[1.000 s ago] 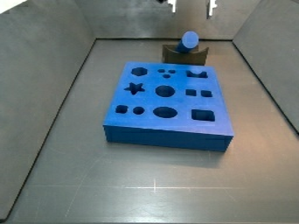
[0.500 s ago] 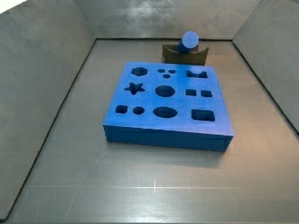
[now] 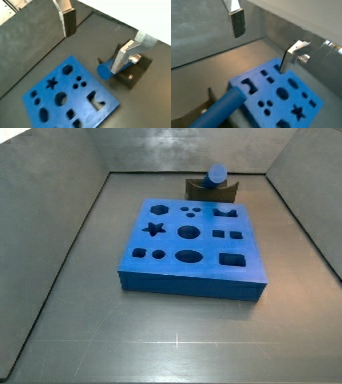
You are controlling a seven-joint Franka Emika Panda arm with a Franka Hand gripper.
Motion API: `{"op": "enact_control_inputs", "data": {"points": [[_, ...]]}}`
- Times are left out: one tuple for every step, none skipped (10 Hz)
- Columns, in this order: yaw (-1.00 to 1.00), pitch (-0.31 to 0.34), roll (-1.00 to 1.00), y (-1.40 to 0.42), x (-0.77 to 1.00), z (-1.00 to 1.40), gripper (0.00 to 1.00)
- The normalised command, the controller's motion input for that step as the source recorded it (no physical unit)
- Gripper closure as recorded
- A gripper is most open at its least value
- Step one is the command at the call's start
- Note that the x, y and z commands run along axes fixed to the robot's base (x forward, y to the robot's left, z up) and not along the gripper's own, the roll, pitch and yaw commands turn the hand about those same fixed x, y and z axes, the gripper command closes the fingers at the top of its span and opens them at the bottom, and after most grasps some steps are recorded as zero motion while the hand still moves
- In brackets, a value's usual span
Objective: Pick up the round object. Move up. Place the round object on the fixture. Regrasp the round object. Move to above the board. Insert the round object.
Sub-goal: Regrasp the round object.
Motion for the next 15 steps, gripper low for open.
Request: {"op": "enact_control_inputs", "data": {"points": [[0.04, -0.004, 1.0, -0.04, -0.01, 0.01, 0.0], [0.04, -0.008, 1.0, -0.03, -0.01, 0.01, 0.0], [0.04, -0.011, 1.0, -0.02, 0.0, 0.01, 0.0], [0.04, -0.011, 1.0, -0.02, 0.0, 0.01, 0.0], [0.05, -0.008, 1.0, -0.02, 0.0, 0.01, 0.0], [0.05, -0.006, 1.0, -0.02, 0.0, 0.01, 0.0], [0.05, 0.002, 1.0, -0.02, 0.01, 0.01, 0.0], [0.05, 0.009, 1.0, -0.02, 0.02, 0.0, 0.0], [0.05, 0.019, 1.0, -0.03, 0.04, -0.01, 0.0], [0.05, 0.025, 1.0, -0.03, 0.05, -0.01, 0.0], [0.06, 0.047, 1.0, -0.03, 0.06, 0.0, 0.0], [0.06, 0.057, 1.0, -0.03, 0.07, -0.01, 0.0], [0.07, 0.084, 1.0, -0.04, 0.09, -0.01, 0.0], [0.08, 0.108, 1.0, -0.04, 0.1, 0.0, 0.0], [0.1, 0.136, 1.0, -0.05, 0.11, 0.0, 0.0]]}}
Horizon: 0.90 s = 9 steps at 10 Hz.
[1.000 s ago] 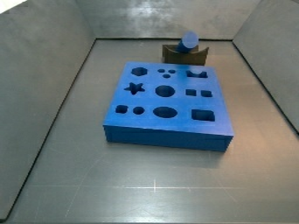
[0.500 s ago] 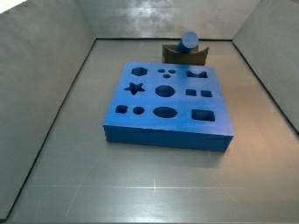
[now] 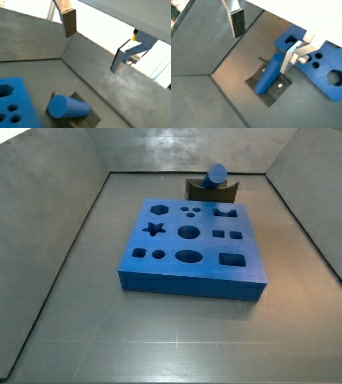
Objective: Pick up the round object. Move up. Place the round object on the fixture. Regrasp the round object. Move to above the board. Insert the round object.
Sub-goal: Regrasp the round object.
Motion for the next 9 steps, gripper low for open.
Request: {"op": "enact_control_inputs", "data": {"points": [[0.13, 0.178, 1.0, -0.05, 0.11, -0.02, 0.0], [0.16, 0.186, 0.88, -0.05, 0.11, -0.01, 0.0], [0.17, 0.174, 0.7, -0.05, 0.11, -0.01, 0.0], [0.19, 0.162, 0.58, -0.06, 0.11, -0.01, 0.0], [0.21, 0.125, 0.3, -0.05, 0.11, -0.01, 0.0], [0.21, 0.098, 0.2, -0.04, 0.1, 0.0, 0.0], [0.21, 0.065, 0.16, -0.04, 0.09, -0.01, 0.0], [0.2, 0.034, 0.15, -0.05, 0.08, -0.01, 0.0], [0.07, -0.004, 0.2, 0.04, 0.03, -1.0, 0.0]]}}
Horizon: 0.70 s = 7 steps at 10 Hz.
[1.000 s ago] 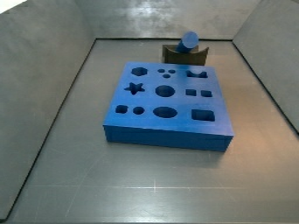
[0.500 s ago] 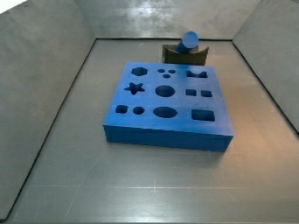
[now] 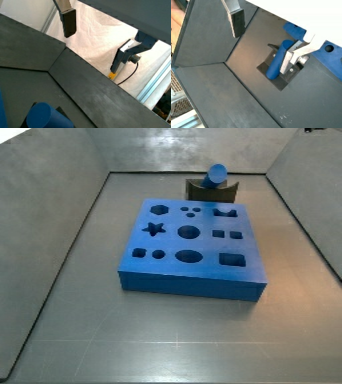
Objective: Pick up the round object. Move up. Place the round object on the fixture. Regrasp the round object. Move to above the board. Insert the round object.
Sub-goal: Regrasp the round object.
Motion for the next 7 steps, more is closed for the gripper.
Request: {"op": "enact_control_inputs", "data": {"points": [[0.06, -0.007, 0.2, 0.05, 0.04, -1.0, 0.0], [0.05, -0.035, 0.18, 0.04, 0.04, -1.0, 0.0], [0.05, -0.044, 0.13, 0.03, 0.05, -1.0, 0.0], [0.04, -0.058, 0.09, 0.03, 0.05, -1.0, 0.0], [0.03, -0.064, 0.07, 0.03, 0.06, -1.0, 0.0], [0.02, -0.062, 0.06, 0.03, 0.07, -1.0, 0.0], [0.01, -0.061, 0.06, 0.02, 0.07, -1.0, 0.0]]}}
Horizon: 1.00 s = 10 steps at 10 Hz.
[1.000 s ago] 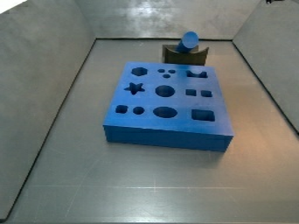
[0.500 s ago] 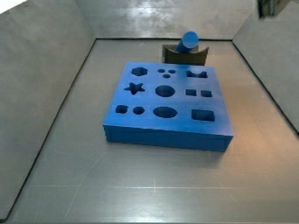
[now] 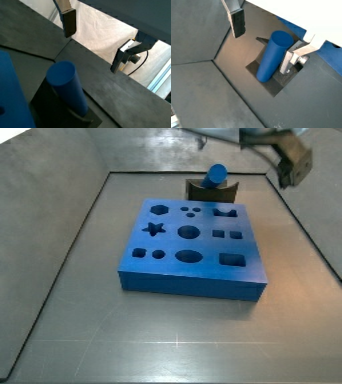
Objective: Pick up the round object. Move up. Place the round object on the fixture. Regrasp the round object. Move to above the board. Insert the round object.
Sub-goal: Regrasp the round object, then move to above the board.
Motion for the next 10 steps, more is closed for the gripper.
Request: {"op": "enact_control_inputs", "data": {"points": [[0.0, -0.055, 0.06, 0.02, 0.08, -1.0, 0.0], [0.0, -0.041, 0.06, 0.01, 0.09, -0.91, 0.0], [0.0, -0.027, 0.06, 0.01, 0.08, -0.75, 0.0], [0.0, -0.02, 0.06, 0.0, 0.08, -0.64, 0.0], [0.01, -0.004, 0.06, 0.0, 0.08, -0.43, 0.0], [0.01, 0.002, 0.06, 0.0, 0.08, -0.33, 0.0], [0.0, 0.0, 0.0, 0.0, 0.0, 0.0, 1.0], [-0.05, -0.109, 0.37, 0.3, 0.45, 1.0, 1.0], [-0.06, -0.108, 0.37, 0.3, 0.45, 1.0, 1.0], [-0.09, -0.038, 0.28, 0.28, 0.43, 1.0, 1.0]]}}
